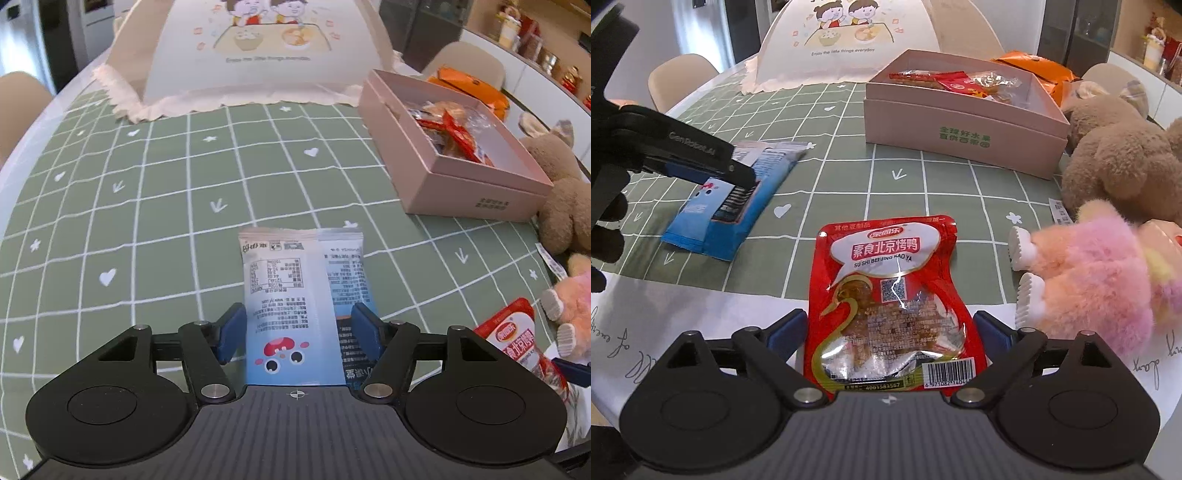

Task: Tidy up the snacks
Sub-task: 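Grasp the blue packet with the left tool while the right tool holds the duck packet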

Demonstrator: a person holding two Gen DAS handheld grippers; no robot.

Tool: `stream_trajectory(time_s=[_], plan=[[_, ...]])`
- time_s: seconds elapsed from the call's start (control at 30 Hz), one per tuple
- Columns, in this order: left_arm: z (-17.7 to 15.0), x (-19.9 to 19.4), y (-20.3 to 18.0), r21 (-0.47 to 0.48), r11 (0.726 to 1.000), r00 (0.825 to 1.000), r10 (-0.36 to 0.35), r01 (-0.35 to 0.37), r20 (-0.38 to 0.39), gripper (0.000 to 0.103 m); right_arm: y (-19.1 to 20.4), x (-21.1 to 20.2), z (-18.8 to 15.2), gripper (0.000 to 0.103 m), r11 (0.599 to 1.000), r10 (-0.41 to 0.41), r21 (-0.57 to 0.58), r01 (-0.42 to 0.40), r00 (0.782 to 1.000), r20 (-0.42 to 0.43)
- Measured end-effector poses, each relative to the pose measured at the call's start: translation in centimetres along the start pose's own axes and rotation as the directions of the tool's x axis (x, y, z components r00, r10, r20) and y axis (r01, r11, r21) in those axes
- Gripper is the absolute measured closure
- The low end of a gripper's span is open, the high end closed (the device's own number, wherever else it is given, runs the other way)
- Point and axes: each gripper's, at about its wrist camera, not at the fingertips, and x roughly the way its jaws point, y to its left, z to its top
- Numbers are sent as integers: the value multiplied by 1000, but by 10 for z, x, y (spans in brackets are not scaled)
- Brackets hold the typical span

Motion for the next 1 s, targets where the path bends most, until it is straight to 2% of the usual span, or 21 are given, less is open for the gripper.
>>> stream_trajectory(time_s=[0.07, 0.13, 0.2, 0.3, 0.4, 0.43, 0.47, 0.57, 0.63, 0.7, 0.8, 1.0], plan=[[1, -2, -5, 33, 999, 1000, 18, -18, 9, 34, 0, 0, -1, 8, 1000, -2, 3, 2, 1000, 4], [-1, -11, -13, 75, 996, 997, 50, -54, 55, 40, 0, -1, -1, 8, 1000, -4, 5, 4, 1000, 8], [-6, -20, -21, 117, 991, 994, 55, -65, 89, 39, 0, -1, -2, 7, 1000, -5, 7, 5, 1000, 12], [-6, -10, -28, 154, 988, 999, 24, -29, 31, 38, 2, 0, -2, 5, 1000, -7, 9, 7, 1000, 12], [-9, -2, -37, 196, 980, 1000, 12, -13, 3, 26, 2, 0, -2, 5, 1000, -8, 10, 8, 1000, 12], [-9, -1, -39, 206, 978, 1000, -5, 6, -6, 18, 2, 0, -2, 5, 1000, -8, 10, 8, 1000, 13], [-10, 0, -40, 206, 978, 1000, -23, 25, -12, 14, 2, 0, -2, 5, 1000, -9, 11, 9, 1000, 14], [-8, -6, -32, 140, 989, 999, -44, 41, 17, 18, 2, 0, -3, 5, 1000, -8, 10, 8, 1000, 16], [-8, -10, -23, 81, 997, 999, 4, -8, 52, 20, 2, 0, -4, 4, 1000, -8, 10, 8, 1000, 19], [-6, -4, -14, 46, 998, 999, 46, -47, 24, 20, 2, -1, -4, 4, 1000, -8, 12, 8, 1000, 22], [-3, 5, -3, -15, 1000, 1000, 8, -8, -14, 17, 3, 0, -5, 2, 1000, -6, 9, 6, 1000, 24], [-3, 9, -12, 27, 1000, 1000, -6, 7, -25, 15, 4, 0, -6, 0, 1000, -3, 17, 3, 1000, 29]])
